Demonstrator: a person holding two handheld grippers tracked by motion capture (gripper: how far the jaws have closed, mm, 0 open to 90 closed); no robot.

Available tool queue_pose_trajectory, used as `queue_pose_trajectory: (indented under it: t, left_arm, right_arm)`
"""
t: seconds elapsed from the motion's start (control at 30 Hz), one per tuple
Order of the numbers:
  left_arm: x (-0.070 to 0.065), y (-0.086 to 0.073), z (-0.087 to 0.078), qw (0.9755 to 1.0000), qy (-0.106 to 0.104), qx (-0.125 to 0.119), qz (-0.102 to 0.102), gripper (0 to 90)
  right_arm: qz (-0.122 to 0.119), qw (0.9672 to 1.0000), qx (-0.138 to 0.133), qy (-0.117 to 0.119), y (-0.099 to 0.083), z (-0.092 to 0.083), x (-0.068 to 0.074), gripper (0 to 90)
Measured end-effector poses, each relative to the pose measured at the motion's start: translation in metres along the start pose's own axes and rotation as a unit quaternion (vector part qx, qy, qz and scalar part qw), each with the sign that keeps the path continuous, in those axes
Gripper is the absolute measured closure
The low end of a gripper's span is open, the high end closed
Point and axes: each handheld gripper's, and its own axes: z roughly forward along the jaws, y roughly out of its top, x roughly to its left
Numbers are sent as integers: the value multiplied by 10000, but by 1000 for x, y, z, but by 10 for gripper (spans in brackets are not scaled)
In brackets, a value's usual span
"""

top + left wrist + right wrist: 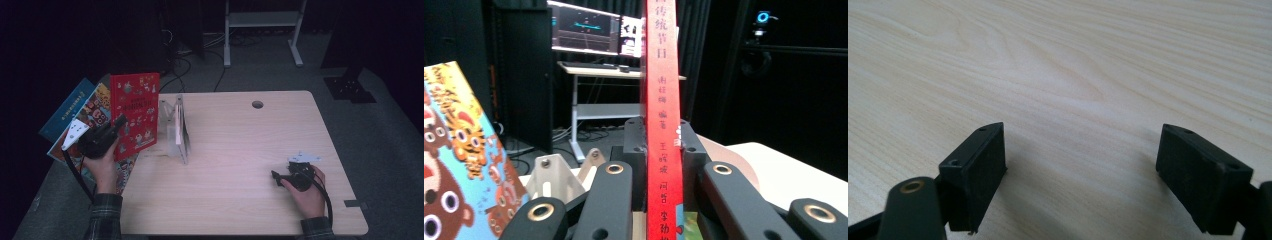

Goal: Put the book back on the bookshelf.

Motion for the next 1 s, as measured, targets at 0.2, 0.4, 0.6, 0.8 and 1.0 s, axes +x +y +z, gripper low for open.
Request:
queue_pose_trajectory:
  t: [0.2,0.4,0.6,0.8,1.0]
  left_arm:
    - [2,-8,11,9998,127,100,98,800]
    - [3,-13,22,9996,228,110,115,800]
    - [3,-21,27,9995,282,83,95,799]
    - [7,-30,28,9994,335,114,-46,799]
    - [5,-36,27,9991,392,169,5,798]
  right_arm:
    - [3,10000,4,-2,0,0,0,188]
    - [4,10000,5,-1,0,0,0,188]
    - [-12,10000,-3,-1,0,0,0,188]
    - [-17,10000,-4,6,0,0,0,188]
    - [-20,10000,-3,7,0,0,0,187]
